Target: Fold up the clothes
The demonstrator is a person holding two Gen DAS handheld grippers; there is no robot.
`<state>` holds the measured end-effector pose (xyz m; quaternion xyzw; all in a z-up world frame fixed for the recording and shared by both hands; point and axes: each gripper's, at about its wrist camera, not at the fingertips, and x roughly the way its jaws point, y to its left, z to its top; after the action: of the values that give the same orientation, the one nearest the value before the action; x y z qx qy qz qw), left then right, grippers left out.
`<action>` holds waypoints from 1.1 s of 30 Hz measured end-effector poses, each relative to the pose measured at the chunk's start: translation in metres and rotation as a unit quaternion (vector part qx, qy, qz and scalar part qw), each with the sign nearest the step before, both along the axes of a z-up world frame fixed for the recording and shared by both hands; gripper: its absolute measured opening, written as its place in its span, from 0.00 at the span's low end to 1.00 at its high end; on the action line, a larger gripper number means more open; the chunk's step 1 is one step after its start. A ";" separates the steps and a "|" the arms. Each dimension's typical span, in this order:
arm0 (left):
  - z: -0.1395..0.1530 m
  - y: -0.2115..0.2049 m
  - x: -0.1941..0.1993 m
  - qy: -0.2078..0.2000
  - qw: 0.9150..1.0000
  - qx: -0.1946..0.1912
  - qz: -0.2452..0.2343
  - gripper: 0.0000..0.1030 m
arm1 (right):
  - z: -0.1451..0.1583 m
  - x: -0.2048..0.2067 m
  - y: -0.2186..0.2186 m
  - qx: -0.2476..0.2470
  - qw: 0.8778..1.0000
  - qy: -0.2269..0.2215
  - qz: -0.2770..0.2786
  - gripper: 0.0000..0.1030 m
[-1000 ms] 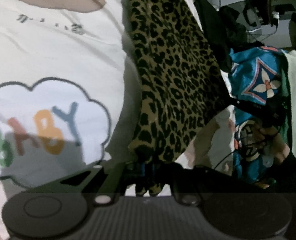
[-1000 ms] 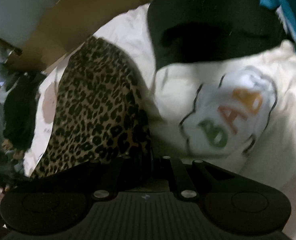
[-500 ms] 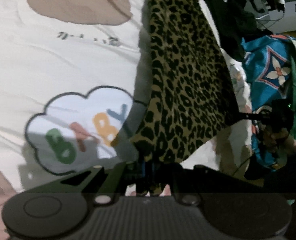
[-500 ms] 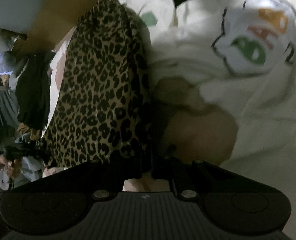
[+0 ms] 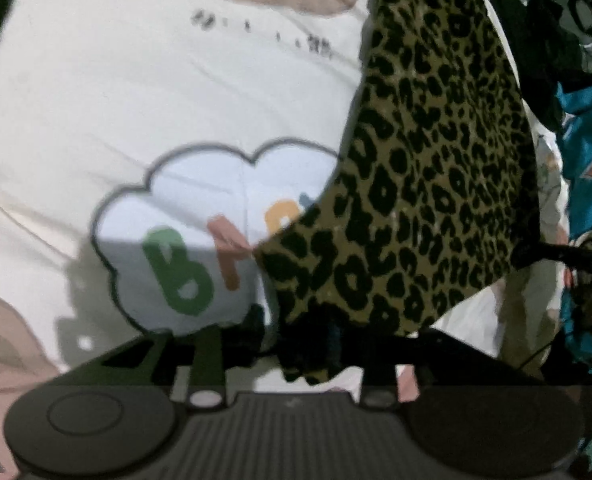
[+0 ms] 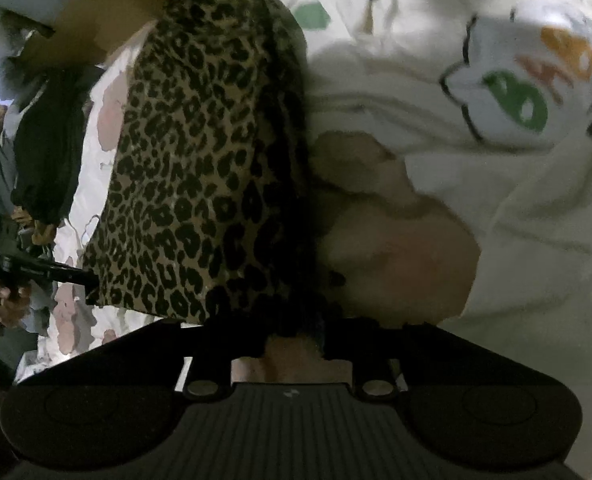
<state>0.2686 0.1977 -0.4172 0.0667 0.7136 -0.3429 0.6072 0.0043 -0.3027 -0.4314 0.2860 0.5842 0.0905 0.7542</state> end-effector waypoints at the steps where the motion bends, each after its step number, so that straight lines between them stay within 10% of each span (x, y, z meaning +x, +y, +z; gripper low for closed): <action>1: 0.005 -0.001 0.004 -0.010 1.000 -0.001 0.006 0.39 | 0.002 0.002 -0.002 -0.006 1.000 -0.007 -0.002 0.25; 15: 0.054 -0.081 0.053 -0.114 0.988 -0.101 0.001 0.35 | 0.032 0.060 -0.015 -0.044 0.994 -0.101 0.002 0.25; 33: 0.059 -0.217 0.072 -0.186 0.959 -0.204 -0.057 0.16 | 0.003 0.135 -0.006 -0.052 0.992 -0.113 0.015 0.26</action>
<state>0.3410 -0.0193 -0.3578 0.0445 0.4979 -0.4972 0.7091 0.1394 -0.3084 -0.4284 0.2252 0.5035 0.1027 0.8278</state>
